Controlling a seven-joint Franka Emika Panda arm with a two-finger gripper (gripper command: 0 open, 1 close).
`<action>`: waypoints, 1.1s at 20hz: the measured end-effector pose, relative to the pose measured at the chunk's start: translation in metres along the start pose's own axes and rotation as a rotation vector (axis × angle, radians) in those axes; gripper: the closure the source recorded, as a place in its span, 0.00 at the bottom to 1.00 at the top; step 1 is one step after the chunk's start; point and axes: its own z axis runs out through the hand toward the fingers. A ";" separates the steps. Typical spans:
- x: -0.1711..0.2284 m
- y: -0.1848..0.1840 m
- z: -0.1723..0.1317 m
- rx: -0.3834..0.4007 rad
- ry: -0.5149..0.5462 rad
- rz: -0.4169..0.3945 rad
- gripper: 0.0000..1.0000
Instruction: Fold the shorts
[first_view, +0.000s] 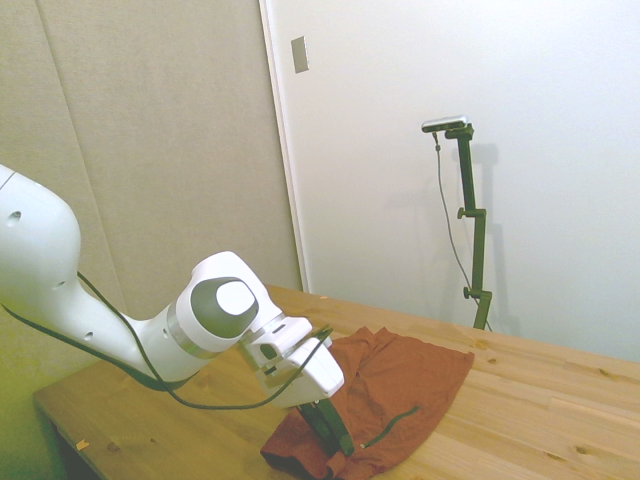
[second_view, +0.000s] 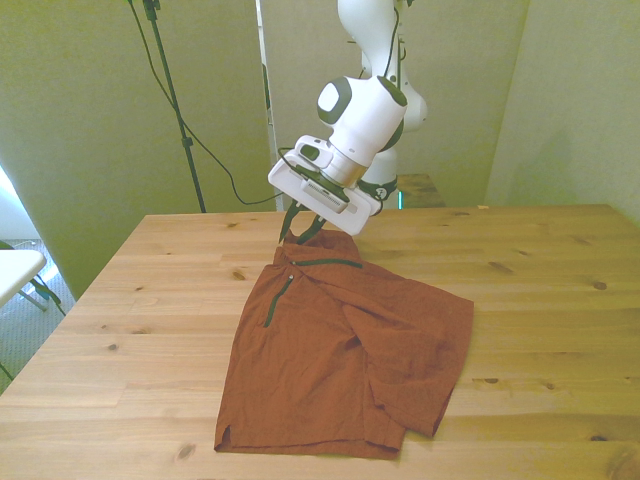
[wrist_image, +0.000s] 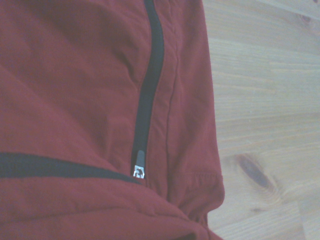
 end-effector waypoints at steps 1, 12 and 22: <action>0.002 -0.001 -0.002 0.003 0.004 0.001 0.00; -0.061 -0.078 -0.127 0.319 0.226 -0.313 0.00; -0.179 -0.140 -0.127 0.498 0.445 -0.574 0.00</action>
